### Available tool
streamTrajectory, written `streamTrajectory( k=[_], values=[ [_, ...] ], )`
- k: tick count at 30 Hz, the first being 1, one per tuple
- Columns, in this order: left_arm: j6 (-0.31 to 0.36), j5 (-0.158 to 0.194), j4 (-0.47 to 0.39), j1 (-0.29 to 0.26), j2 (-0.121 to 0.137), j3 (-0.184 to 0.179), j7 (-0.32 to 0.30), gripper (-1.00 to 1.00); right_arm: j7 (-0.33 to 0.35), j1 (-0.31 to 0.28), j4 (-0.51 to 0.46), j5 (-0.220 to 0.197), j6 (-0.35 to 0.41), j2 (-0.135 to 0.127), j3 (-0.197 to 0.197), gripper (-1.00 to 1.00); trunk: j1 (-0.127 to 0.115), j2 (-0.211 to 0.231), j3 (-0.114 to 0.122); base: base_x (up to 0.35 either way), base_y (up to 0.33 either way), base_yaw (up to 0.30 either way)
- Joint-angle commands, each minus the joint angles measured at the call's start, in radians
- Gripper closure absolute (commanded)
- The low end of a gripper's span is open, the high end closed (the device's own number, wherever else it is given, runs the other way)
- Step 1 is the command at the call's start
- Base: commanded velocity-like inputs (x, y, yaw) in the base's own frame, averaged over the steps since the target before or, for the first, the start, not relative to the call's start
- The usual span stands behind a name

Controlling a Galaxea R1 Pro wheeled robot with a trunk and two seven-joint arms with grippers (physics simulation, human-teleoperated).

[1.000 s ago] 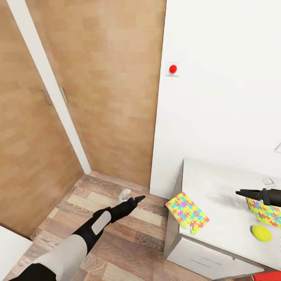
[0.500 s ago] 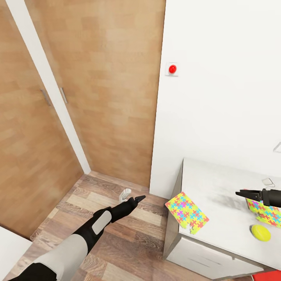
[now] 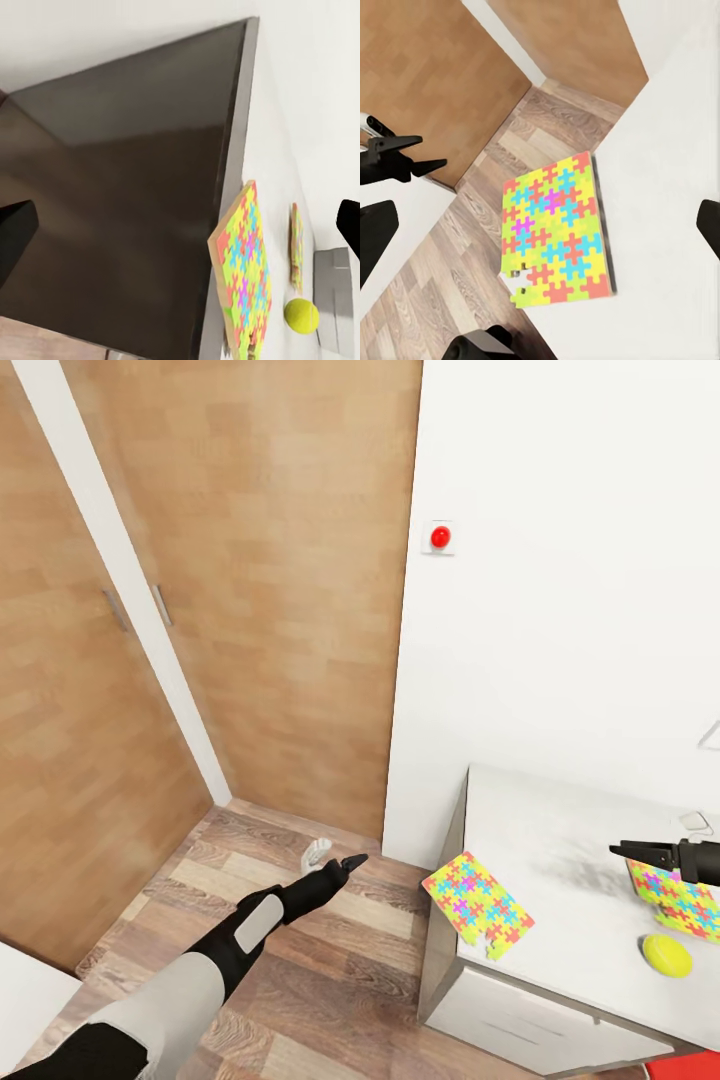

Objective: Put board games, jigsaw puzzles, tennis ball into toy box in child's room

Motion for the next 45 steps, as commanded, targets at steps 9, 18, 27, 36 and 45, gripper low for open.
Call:
streamTrajectory(
  k=[9, 18, 27, 36, 45],
  values=[
    [-0.001, 0.007, 0.061, -0.039, 0.000, 0.027, -0.002, -1.00, -0.001, 0.000, 0.001, -0.005, 0.007, 0.000, -0.011, -1.00, 0.001, -0.002, -0.002, 0.000, 0.000, -0.009],
    [-0.003, 0.007, 0.082, -0.050, 0.000, 0.035, -0.003, -1.00, -0.002, 0.001, 0.001, -0.005, 0.008, 0.000, -0.014, -1.00, 0.001, -0.002, -0.002, 0.000, 0.000, -0.093],
    [-0.004, 0.006, 0.090, -0.054, 0.001, 0.038, -0.006, -1.00, -0.003, 0.000, 0.001, -0.004, 0.008, 0.000, -0.015, -1.00, 0.001, -0.002, -0.002, 0.000, 0.000, -0.226],
    [-0.004, 0.004, 0.093, -0.054, 0.002, 0.039, -0.006, -1.00, -0.002, 0.000, 0.000, -0.003, 0.009, 0.000, -0.016, -1.00, 0.001, -0.002, -0.002, 0.000, 0.000, -0.271],
    [-0.006, 0.004, 0.094, -0.054, 0.003, 0.041, -0.001, -1.00, -0.001, 0.000, 0.000, -0.003, 0.010, 0.000, -0.016, -1.00, 0.001, -0.002, -0.002, 0.000, 0.000, -0.282]
  ],
)
